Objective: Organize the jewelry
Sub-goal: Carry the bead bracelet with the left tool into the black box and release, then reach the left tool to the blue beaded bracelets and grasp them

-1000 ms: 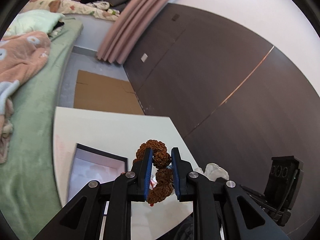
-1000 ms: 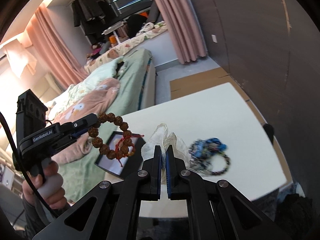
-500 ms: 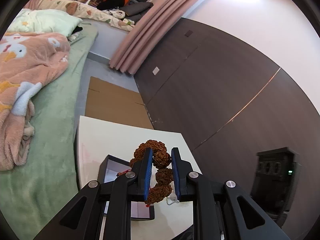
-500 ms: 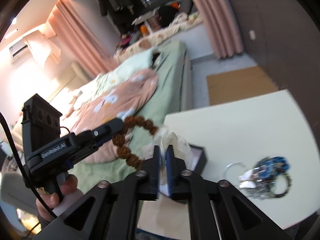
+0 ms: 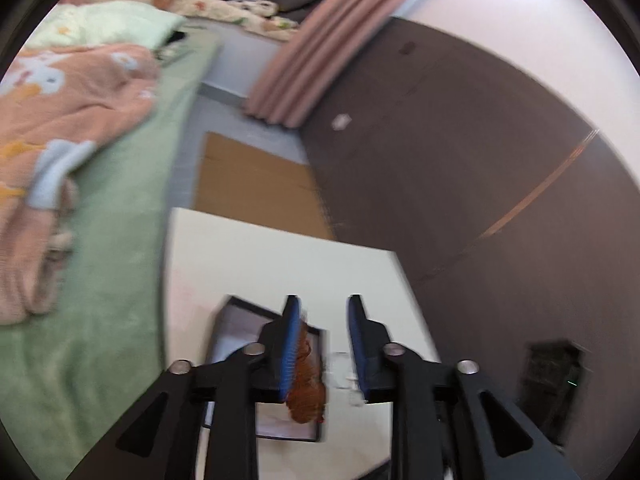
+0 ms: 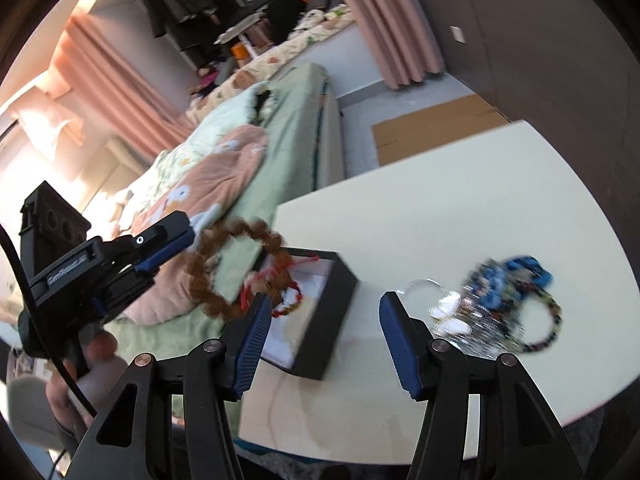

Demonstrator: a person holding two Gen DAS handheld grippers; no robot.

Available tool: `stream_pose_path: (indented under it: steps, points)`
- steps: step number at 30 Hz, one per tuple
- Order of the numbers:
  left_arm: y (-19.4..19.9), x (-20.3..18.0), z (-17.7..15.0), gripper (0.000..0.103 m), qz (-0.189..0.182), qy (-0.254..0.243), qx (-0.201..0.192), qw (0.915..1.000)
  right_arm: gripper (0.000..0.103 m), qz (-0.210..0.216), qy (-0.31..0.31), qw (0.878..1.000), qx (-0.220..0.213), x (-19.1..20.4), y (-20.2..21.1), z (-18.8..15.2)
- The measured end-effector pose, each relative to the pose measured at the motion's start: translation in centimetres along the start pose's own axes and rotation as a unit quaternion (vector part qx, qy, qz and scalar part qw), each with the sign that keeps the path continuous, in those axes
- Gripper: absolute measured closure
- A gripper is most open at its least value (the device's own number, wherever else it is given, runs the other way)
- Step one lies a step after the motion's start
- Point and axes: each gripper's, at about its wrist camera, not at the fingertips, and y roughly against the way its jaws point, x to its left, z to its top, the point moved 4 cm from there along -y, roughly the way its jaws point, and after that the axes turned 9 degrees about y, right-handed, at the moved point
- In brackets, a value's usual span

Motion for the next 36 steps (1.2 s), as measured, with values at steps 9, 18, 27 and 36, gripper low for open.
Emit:
stream_pose_path:
  steps: [9,18,27,36]
  points:
    - [-0.9,-1.4,-1.1,0.041,0.005,-0.028,-0.003,0.9996,0.046,-0.045,-0.025,0.999,0.002,-4.4,2.9,-2.8]
    - [-4.4,-5.8,-4.4,0.041,-0.018,-0.097,0.048,0.994,0.045,-0.082,-0.069,0.994,-0.008,-9.9,6.1,-4.2]
    - [-8.2,-8.7,-8.3,0.043,-0.004,-0.15,0.094,0.9842,0.046,-0.087,-0.095,0.991,-0.023,-13.2,7.7,-5.1]
    - [-12.9,-10.3,-11.6,0.058,0.02,-0.173,0.137,0.9752,0.046,-0.077,-0.123,0.989,-0.026,-16.2,7.9,-6.3]
